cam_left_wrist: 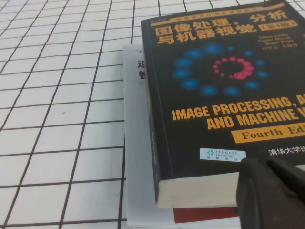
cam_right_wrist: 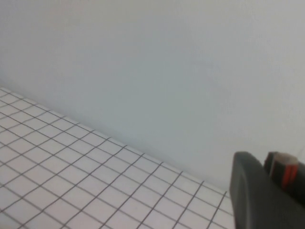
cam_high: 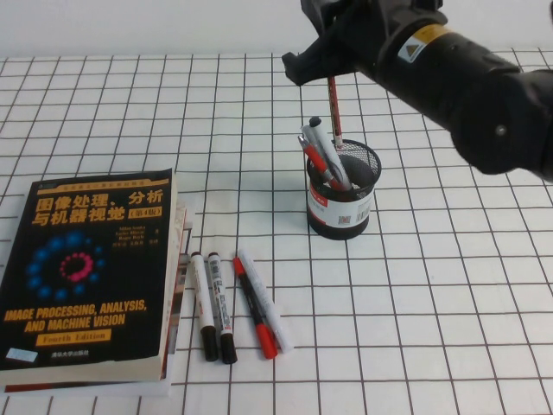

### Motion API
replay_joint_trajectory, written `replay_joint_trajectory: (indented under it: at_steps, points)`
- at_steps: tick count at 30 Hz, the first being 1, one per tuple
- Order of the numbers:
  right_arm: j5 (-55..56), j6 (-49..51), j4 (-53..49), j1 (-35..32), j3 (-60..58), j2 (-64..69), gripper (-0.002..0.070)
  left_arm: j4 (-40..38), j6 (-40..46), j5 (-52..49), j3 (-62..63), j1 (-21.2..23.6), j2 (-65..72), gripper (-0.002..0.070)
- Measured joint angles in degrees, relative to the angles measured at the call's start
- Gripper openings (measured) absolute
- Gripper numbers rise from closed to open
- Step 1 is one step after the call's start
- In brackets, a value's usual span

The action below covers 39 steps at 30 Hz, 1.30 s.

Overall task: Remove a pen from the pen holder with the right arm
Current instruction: 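Take a marker out of the pen holder and lay it on the table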

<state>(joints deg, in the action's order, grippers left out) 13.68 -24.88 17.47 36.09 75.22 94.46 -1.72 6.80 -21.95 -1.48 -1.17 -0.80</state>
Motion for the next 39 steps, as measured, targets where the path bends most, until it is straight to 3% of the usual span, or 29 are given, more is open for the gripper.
replay_joint_trajectory:
  at_steps: [8,14,28,39]
  points:
    - [-27.3,3.1,6.3,0.0,2.8,-7.4,0.0018,0.0,0.0,0.0,0.0,0.0,0.0,-0.0004]
    - [-48.9,13.6,7.0,0.0,6.3,-4.2,0.0018,0.0,0.0,0.0,0.0,0.0,0.0,-0.0004]
    - [-64.4,20.1,5.3,0.0,18.2,17.8,0.0018,0.0,0.0,0.0,0.0,0.0,0.0,-0.0004]
    - [-66.3,20.3,4.0,0.0,27.5,27.7,0.0018,0.0,0.0,0.0,0.0,0.0,0.0,-0.0004]
